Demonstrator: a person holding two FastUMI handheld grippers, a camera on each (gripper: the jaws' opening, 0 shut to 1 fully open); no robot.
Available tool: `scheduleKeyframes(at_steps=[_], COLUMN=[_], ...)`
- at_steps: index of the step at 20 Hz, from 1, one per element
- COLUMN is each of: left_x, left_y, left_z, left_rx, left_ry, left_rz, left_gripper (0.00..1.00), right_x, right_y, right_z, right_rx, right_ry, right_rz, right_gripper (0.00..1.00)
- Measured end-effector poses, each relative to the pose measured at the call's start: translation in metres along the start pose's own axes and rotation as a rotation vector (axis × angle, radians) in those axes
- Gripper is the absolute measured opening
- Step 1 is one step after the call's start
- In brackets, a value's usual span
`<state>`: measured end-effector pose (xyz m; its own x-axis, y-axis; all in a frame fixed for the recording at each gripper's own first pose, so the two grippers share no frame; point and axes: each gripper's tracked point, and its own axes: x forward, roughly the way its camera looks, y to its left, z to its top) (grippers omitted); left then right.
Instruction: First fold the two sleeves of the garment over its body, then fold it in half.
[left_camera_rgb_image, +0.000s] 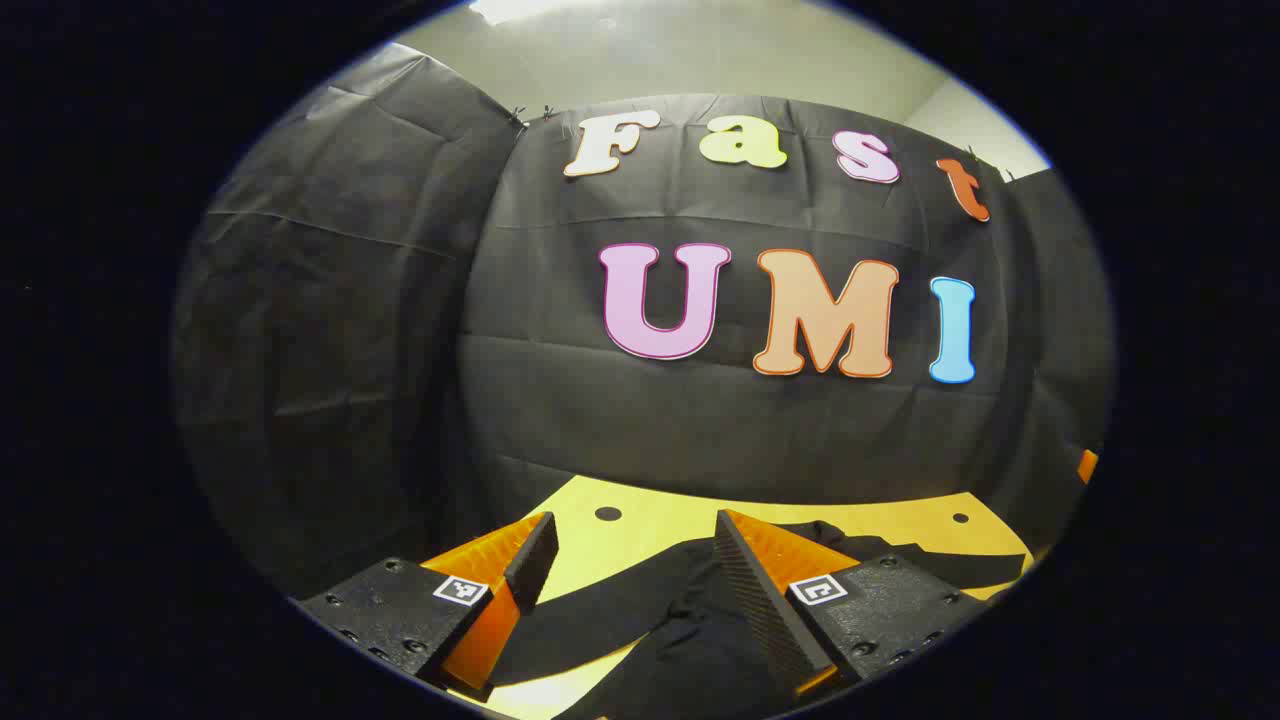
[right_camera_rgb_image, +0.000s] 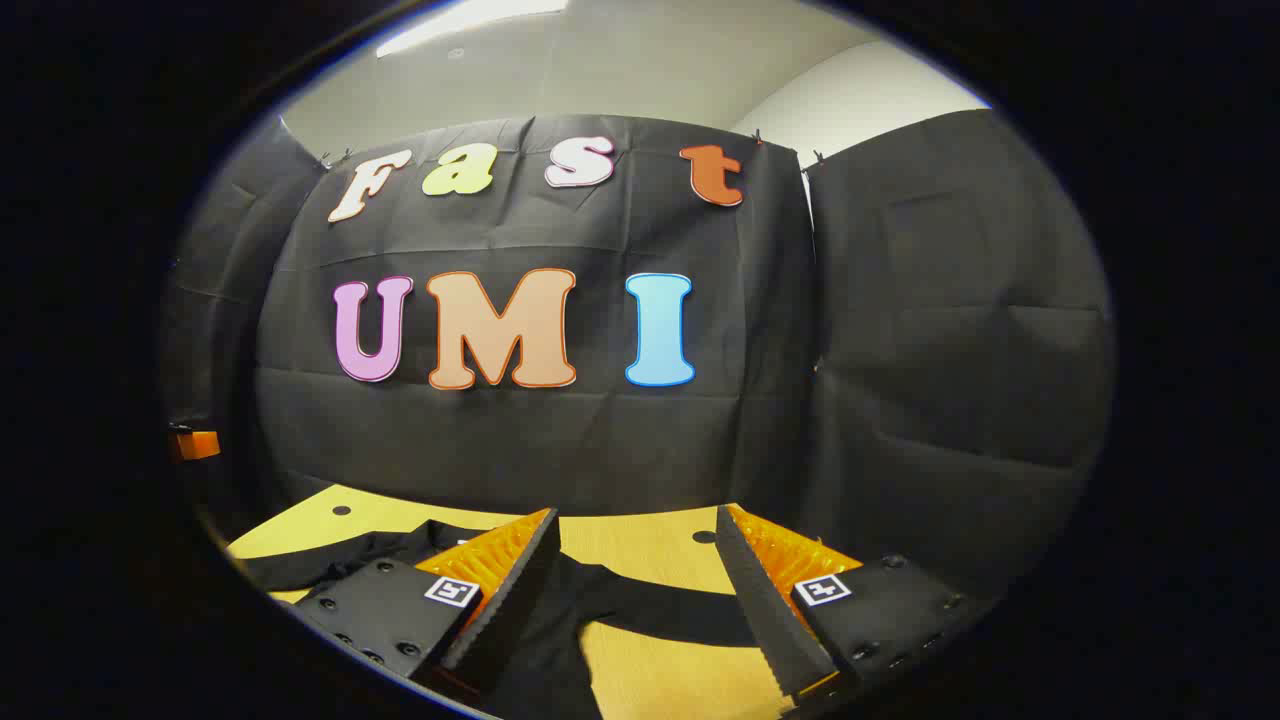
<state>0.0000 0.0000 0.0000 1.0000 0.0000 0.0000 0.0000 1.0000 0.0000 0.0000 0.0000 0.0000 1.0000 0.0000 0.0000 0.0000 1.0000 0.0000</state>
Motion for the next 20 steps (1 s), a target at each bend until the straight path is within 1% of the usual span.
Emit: scheduleKeyframes(at_steps=[1, 2, 3, 4, 7, 9, 10, 11, 13, 14, 17, 18, 19, 20], left_x=[-0.002, -0.003, -0.005, -0.006, -0.009, -0.009, -0.009, -0.009, -0.008, -0.008, -0.008, -0.008, -0.007, -0.007], left_y=[0.001, 0.002, 0.003, 0.006, 0.009, 0.011, 0.012, 0.013, 0.013, 0.013, 0.014, 0.014, 0.014, 0.014], left_z=[-0.002, -0.002, -0.004, -0.004, -0.01, -0.012, -0.012, -0.013, -0.014, -0.015, -0.019, -0.019, -0.02, -0.021], left_rx=[-0.007, -0.013, -0.017, -0.016, -0.007, -0.002, -0.002, -0.005, -0.011, -0.012, -0.017, -0.017, -0.016, -0.013], left_ry=[0.003, 0.007, 0.009, 0.011, 0.025, 0.032, 0.034, 0.031, 0.033, 0.036, 0.049, 0.05, 0.048, 0.049], left_rz=[0.001, 0.004, 0.007, 0.012, 0.021, 0.023, 0.031, 0.036, 0.036, 0.036, 0.039, 0.042, 0.045, 0.046], left_gripper=[0.92, 0.92, 0.92, 0.92, 0.92, 0.92, 0.92, 0.92, 0.92, 0.92, 0.92, 0.92, 0.92, 0.92], right_x=[-0.001, -0.003, -0.004, -0.004, -0.008, -0.01, -0.01, -0.01, -0.011, -0.012, -0.01, -0.01, -0.009, -0.009], right_y=[0.001, 0.002, 0.002, 0.0, -0.002, -0.004, -0.006, -0.008, -0.009, -0.008, -0.008, -0.008, -0.009, -0.008], right_z=[-0.001, -0.001, -0.002, -0.005, -0.008, -0.008, -0.01, -0.011, -0.012, -0.013, -0.014, -0.013, -0.012, -0.014], right_rx=[0.004, 0.006, 0.002, -0.008, -0.008, -0.005, -0.012, -0.023, -0.04, -0.041, -0.048, -0.051, -0.052, -0.051], right_ry=[0.002, 0.001, 0.002, 0.006, 0.02, 0.025, 0.03, 0.035, 0.041, 0.044, 0.057, 0.054, 0.051, 0.051], right_rz=[0.003, 0.007, 0.008, 0.0, -0.006, -0.007, -0.014, -0.021, -0.026, -0.023, -0.025, -0.029, -0.029, -0.029], right_gripper=[0.98, 1.0, 0.98, 1.0, 0.98, 0.98, 1.0, 0.98, 1.0, 0.98, 1.0, 0.98, 1.0, 1.0])
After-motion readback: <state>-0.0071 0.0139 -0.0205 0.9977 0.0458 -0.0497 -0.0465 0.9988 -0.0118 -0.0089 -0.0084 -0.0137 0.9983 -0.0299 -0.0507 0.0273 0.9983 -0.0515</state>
